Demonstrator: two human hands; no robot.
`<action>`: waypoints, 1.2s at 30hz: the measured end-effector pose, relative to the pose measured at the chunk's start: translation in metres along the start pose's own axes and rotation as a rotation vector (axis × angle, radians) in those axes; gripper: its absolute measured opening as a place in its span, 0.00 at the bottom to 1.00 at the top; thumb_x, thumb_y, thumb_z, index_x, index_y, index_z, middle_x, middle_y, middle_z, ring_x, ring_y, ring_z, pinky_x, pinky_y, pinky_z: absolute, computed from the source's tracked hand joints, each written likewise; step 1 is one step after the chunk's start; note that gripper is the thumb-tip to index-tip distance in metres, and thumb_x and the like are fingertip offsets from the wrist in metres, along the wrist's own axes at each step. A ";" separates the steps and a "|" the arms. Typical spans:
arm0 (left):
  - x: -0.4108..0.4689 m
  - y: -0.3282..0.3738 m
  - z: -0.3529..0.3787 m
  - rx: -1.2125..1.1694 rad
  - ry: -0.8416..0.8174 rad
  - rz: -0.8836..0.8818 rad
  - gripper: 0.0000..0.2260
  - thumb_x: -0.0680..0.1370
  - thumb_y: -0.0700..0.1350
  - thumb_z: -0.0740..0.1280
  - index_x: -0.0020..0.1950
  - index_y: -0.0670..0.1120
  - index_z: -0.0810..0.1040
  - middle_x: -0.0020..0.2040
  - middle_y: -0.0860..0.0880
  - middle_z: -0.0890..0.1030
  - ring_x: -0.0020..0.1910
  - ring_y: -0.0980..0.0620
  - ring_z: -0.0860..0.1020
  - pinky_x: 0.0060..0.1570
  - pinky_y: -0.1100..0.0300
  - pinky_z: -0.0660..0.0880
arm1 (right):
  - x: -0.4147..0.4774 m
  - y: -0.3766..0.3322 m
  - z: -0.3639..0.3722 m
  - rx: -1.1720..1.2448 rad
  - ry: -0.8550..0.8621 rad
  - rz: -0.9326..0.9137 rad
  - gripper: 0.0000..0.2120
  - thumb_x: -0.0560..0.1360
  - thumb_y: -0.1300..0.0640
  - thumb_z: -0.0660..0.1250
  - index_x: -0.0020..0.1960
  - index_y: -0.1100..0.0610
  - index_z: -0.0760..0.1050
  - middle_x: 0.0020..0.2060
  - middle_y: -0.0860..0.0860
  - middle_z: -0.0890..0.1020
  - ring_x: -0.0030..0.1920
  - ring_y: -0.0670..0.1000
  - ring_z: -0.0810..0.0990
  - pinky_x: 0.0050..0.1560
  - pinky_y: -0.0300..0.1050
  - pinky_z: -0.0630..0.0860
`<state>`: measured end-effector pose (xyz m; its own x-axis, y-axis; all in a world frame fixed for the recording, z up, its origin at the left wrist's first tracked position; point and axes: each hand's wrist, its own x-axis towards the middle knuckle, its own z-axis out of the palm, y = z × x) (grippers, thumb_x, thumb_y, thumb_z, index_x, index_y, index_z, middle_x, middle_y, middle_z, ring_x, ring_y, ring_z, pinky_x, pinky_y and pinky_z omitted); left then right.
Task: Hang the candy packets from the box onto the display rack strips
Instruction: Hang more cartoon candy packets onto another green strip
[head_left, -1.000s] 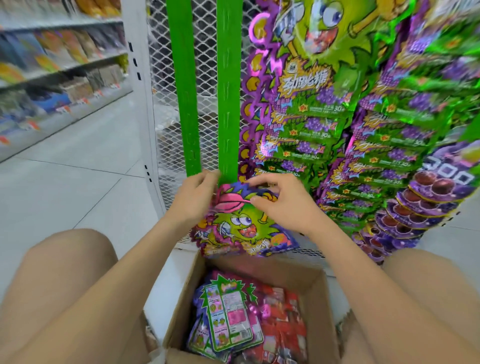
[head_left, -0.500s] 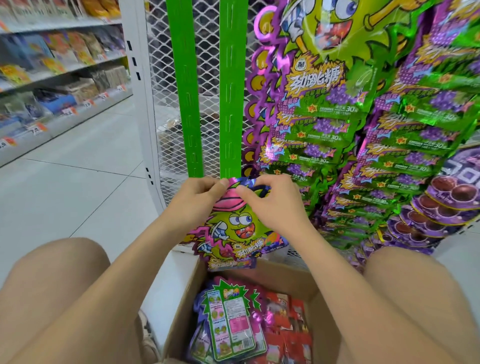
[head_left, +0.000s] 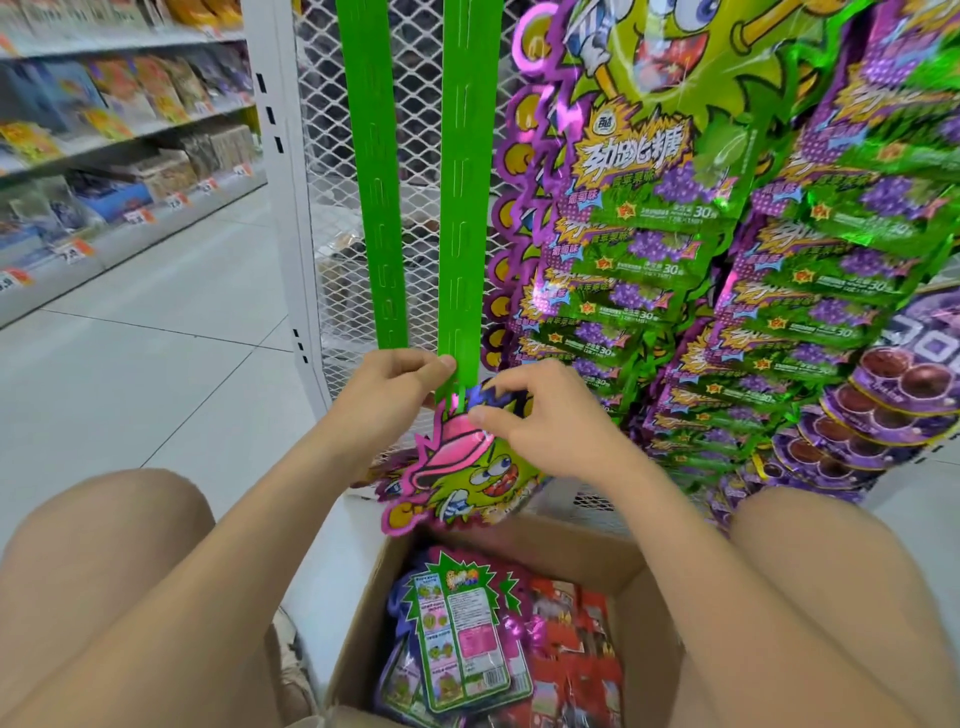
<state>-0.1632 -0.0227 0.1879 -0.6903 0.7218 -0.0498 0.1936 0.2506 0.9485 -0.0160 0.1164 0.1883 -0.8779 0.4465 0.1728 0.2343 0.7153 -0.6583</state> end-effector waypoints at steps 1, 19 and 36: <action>0.000 0.001 -0.001 -0.011 0.008 -0.011 0.16 0.82 0.57 0.70 0.47 0.45 0.86 0.43 0.57 0.84 0.39 0.57 0.80 0.58 0.50 0.74 | 0.001 0.000 -0.006 -0.008 -0.026 -0.032 0.13 0.77 0.43 0.74 0.40 0.51 0.81 0.34 0.53 0.81 0.28 0.49 0.69 0.34 0.46 0.68; 0.004 0.006 0.003 -0.074 0.028 -0.163 0.26 0.69 0.71 0.69 0.48 0.49 0.87 0.55 0.48 0.88 0.60 0.43 0.84 0.71 0.38 0.73 | 0.006 -0.003 0.013 0.007 0.344 0.060 0.18 0.78 0.45 0.71 0.35 0.55 0.76 0.29 0.50 0.78 0.34 0.51 0.75 0.45 0.47 0.69; -0.008 -0.032 0.031 0.657 0.323 0.503 0.21 0.80 0.41 0.70 0.73 0.43 0.73 0.63 0.43 0.77 0.59 0.42 0.78 0.60 0.47 0.75 | -0.008 0.011 0.026 -0.447 0.358 0.154 0.18 0.78 0.41 0.71 0.56 0.55 0.82 0.47 0.52 0.85 0.50 0.56 0.83 0.51 0.52 0.80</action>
<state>-0.1427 -0.0166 0.1483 -0.5591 0.6541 0.5094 0.8196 0.3435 0.4585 -0.0171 0.1068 0.1606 -0.6426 0.6614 0.3869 0.5693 0.7500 -0.3367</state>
